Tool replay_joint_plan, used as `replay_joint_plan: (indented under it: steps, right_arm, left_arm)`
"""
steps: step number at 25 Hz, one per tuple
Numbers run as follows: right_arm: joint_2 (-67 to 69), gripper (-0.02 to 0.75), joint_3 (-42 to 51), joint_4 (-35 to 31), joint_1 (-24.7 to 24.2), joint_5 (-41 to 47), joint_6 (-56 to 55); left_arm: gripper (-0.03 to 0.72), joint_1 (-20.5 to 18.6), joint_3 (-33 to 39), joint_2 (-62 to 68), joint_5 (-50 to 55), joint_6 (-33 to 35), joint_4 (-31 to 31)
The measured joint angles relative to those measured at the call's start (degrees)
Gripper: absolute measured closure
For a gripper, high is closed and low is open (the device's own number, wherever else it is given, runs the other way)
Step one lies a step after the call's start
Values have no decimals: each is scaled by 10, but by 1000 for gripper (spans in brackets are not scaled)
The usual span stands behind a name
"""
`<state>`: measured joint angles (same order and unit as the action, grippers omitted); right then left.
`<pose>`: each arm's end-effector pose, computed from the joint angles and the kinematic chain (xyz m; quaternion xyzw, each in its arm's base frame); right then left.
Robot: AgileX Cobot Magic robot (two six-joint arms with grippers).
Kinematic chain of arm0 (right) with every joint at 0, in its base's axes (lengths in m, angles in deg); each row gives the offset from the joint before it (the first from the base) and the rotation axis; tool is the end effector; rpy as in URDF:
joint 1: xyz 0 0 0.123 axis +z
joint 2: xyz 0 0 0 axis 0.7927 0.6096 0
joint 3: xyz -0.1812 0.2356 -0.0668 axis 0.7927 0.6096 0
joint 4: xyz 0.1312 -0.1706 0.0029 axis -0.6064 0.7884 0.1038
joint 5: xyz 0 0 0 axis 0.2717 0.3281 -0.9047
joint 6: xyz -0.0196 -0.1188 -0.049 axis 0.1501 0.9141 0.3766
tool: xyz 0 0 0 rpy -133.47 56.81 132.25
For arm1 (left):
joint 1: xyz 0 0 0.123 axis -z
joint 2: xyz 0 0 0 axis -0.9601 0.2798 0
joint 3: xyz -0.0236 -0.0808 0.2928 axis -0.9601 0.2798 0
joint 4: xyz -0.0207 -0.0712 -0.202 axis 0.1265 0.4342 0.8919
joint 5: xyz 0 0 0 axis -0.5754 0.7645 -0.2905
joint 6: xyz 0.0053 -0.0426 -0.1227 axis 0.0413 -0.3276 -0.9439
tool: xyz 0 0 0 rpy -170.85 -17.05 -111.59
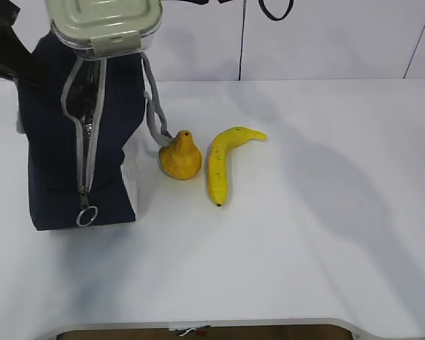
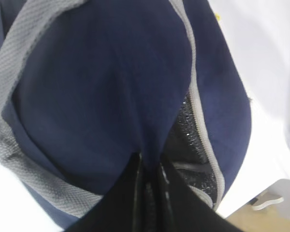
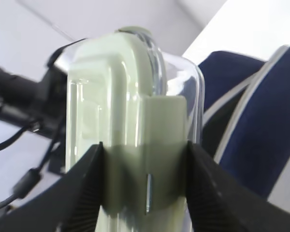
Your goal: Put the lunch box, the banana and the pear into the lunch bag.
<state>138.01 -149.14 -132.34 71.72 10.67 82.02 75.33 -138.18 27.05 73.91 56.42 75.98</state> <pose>0.3985 0.2477 0.3785 -0.2161 0.7726 0.5106 0.3093 0.3225 -0.0764 0.3271 0.1048 0.9318 -0.2584 0.2325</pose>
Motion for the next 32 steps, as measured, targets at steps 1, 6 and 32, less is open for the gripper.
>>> replay_joint_plan:
  steps: [1,6,32]
  right_arm:
    - [0,349,0,7,0,-14,-1]
    - [0,350,0,11,0,-88,-14]
    - [68,351,0,156,6,-8,-65]
  left_arm:
    - [676,0,0,0,0,0,5]
    - [676,0,0,0,0,6,35]
    - [678,0,0,5,-64,126,196]
